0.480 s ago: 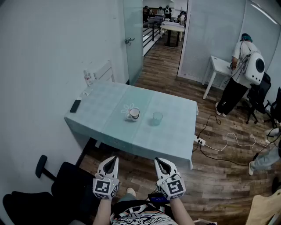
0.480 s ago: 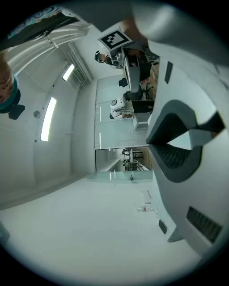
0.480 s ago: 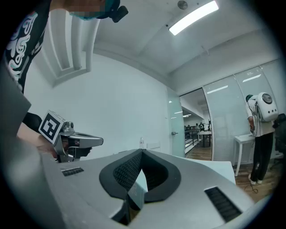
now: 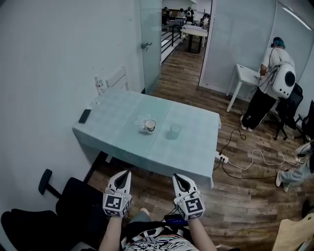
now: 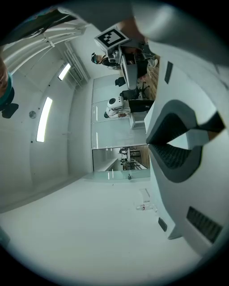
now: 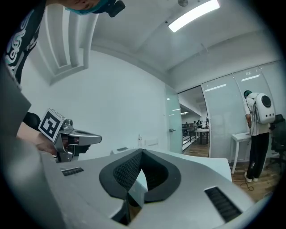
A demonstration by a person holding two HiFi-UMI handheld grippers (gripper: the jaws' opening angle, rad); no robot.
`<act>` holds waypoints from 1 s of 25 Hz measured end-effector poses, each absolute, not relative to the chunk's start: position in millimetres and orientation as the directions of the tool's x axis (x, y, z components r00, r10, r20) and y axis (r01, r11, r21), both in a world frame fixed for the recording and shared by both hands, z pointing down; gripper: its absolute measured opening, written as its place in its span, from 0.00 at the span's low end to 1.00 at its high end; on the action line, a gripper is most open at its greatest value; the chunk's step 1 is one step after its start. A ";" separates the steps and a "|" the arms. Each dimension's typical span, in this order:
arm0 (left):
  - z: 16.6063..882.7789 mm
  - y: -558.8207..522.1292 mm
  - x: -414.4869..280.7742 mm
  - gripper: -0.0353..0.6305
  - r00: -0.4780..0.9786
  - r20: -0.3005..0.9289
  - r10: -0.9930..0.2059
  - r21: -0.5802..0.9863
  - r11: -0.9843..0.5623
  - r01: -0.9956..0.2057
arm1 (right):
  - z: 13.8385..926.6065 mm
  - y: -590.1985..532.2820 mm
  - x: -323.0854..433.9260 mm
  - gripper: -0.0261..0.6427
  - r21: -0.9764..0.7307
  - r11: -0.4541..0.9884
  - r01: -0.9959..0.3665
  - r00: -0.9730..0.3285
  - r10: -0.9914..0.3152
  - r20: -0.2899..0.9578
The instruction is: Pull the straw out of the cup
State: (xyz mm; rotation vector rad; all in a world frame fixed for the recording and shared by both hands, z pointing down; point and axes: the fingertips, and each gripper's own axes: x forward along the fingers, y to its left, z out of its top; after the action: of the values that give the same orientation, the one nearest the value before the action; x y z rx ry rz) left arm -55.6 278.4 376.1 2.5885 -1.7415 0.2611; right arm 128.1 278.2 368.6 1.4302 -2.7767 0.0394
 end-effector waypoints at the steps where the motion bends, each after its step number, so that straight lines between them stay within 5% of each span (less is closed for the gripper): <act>1: 376.1 276.7 -55.5 0.06 0.365 0.144 -0.920 -0.082 -0.379 -0.922 | 367.7 275.9 129.8 0.06 -0.017 0.573 -0.820 -0.573 -0.819 0.027; 25: 393.9 203.8 -69.9 0.06 0.356 0.148 -0.923 -0.057 -0.367 -0.928 | 381.1 211.0 114.1 0.06 0.017 0.511 -0.859 -0.510 -0.858 0.057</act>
State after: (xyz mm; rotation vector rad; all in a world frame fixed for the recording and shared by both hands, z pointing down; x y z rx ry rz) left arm -69.9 203.8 393.9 2.5563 -1.7463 0.2409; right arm 114.1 211.0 381.1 1.5248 -2.6807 0.0209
